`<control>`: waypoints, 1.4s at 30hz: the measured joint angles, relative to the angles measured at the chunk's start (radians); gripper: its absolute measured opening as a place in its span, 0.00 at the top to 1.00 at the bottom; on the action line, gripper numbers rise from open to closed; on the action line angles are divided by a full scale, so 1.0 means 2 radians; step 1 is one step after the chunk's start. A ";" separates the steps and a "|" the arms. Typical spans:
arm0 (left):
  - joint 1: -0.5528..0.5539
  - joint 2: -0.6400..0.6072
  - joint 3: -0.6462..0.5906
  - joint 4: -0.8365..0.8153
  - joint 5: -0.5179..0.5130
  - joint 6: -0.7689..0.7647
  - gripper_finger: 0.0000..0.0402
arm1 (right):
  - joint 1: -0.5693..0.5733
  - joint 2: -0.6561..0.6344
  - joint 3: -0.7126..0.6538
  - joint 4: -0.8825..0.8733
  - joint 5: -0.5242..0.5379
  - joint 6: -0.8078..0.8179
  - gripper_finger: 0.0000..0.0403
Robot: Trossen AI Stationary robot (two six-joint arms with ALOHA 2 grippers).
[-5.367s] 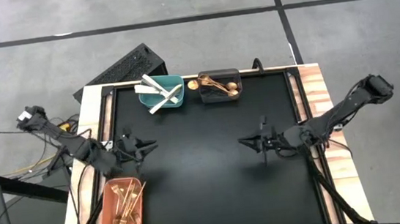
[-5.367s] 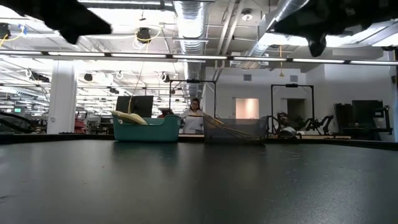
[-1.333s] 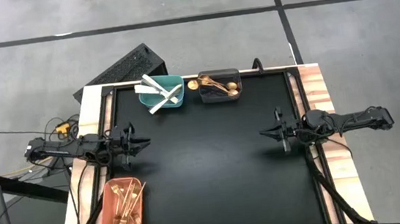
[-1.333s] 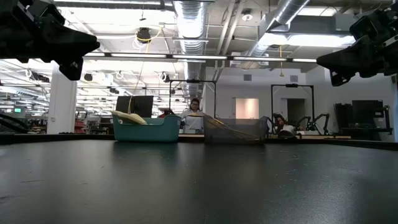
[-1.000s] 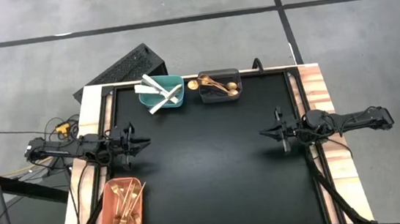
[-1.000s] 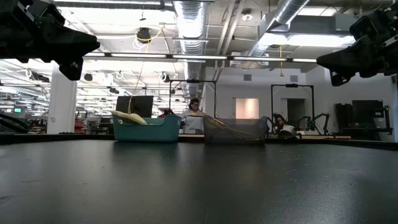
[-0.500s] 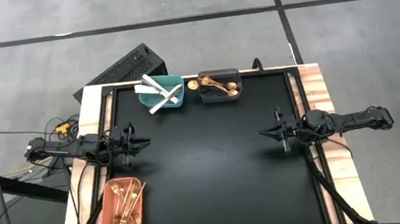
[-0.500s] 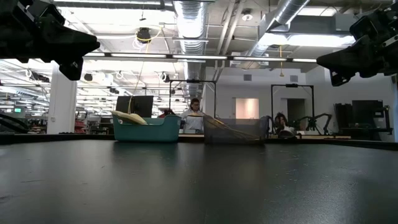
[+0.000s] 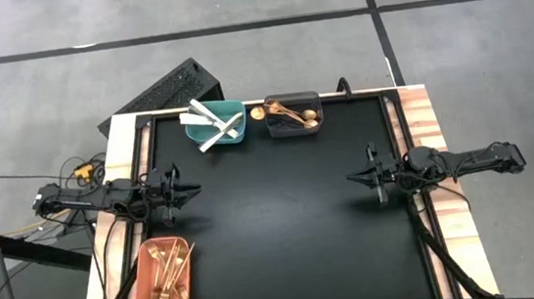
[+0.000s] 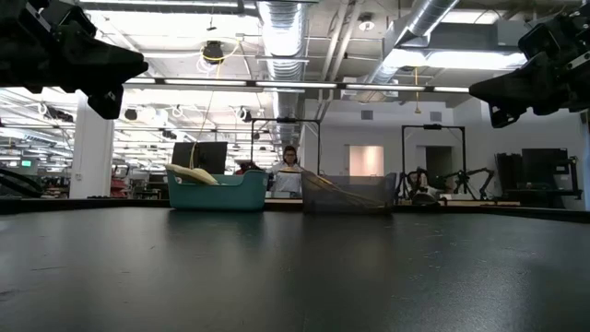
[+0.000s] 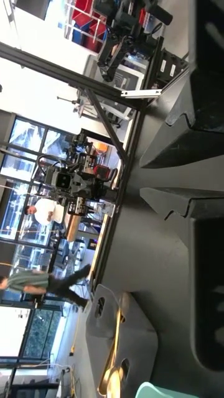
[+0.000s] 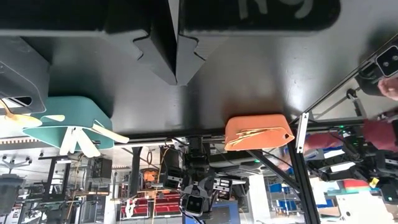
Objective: Sort silverware by color (type)
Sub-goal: Return to Home Position
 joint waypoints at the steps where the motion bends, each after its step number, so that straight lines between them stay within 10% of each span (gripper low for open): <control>1: 0.000 0.000 0.000 0.000 0.000 0.000 0.88 | 0.000 0.000 0.000 0.000 0.000 0.000 0.93; 42: 0.000 0.014 0.000 0.000 0.000 0.000 0.88 | 0.000 0.000 0.000 0.000 0.000 0.000 0.93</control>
